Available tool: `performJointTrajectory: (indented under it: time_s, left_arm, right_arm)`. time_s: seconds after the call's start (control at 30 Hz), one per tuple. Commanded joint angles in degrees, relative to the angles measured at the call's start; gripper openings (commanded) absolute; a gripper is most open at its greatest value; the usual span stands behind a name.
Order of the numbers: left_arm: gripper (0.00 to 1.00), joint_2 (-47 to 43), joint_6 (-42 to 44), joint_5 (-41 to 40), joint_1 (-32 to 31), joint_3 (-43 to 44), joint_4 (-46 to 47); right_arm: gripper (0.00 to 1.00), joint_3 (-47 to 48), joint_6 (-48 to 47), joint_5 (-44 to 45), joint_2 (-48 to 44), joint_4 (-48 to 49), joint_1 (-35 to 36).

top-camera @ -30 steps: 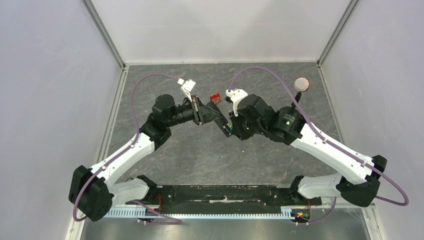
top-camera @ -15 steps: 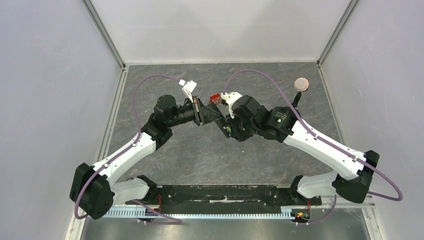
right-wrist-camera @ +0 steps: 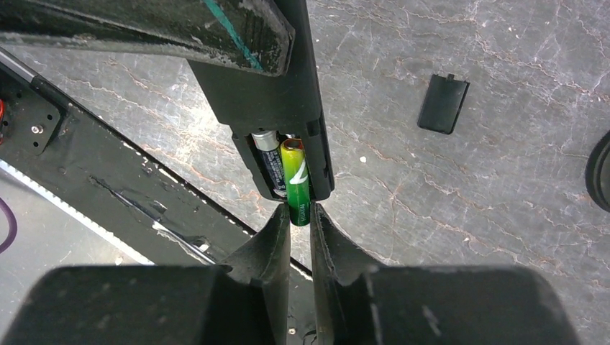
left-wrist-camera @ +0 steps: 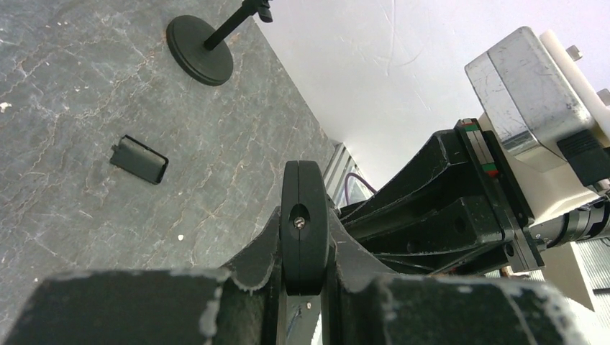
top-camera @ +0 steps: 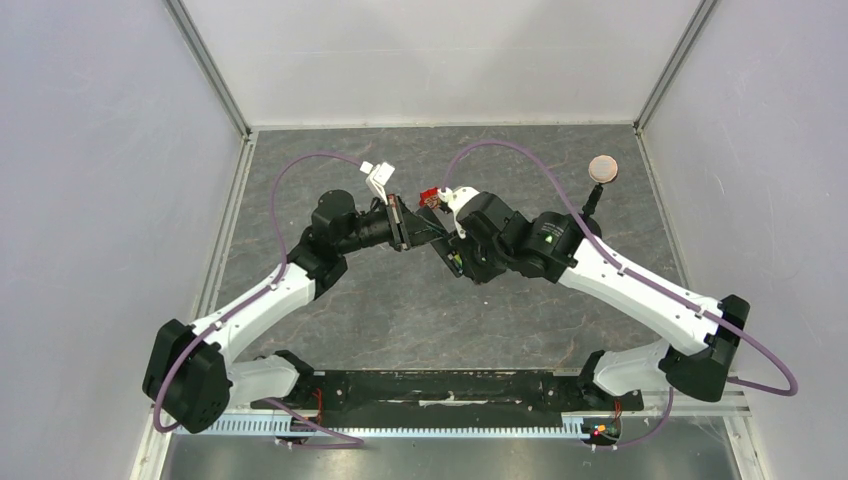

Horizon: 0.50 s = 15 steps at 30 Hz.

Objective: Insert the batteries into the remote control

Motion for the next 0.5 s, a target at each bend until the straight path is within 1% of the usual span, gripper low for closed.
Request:
performJointTrajectory:
  time_s: [0.0,0.17,0.33,0.4,0.47]
  left_arm:
    - [0.02,-0.4,-5.3,4.1,-0.1,-0.5,6.0]
    - [0.02,0.2,-7.6,4.2,-0.2,-1.3,7.8]
    - [0.02,0.5,-8.8,2.8,-0.1,-1.1,7.0]
    - [0.02,1.0,-8.8,2.4,-0.1,-0.7,6.1]
    - [0.02,1.4,-8.8,1.8,0.1,-0.4,4.9]
  right_arm:
    - [0.16,2.1,0.6,2.2,1.0,0.0,-0.1]
    - [0.22,2.6,0.6,2.3,1.1,0.0,-0.1]
    - [0.27,2.7,0.6,1.7,0.8,0.0,-0.2]
    - [0.31,2.9,0.8,1.5,0.5,0.1,-0.2]
    - [0.38,3.4,1.1,1.3,-0.1,0.0,-0.3]
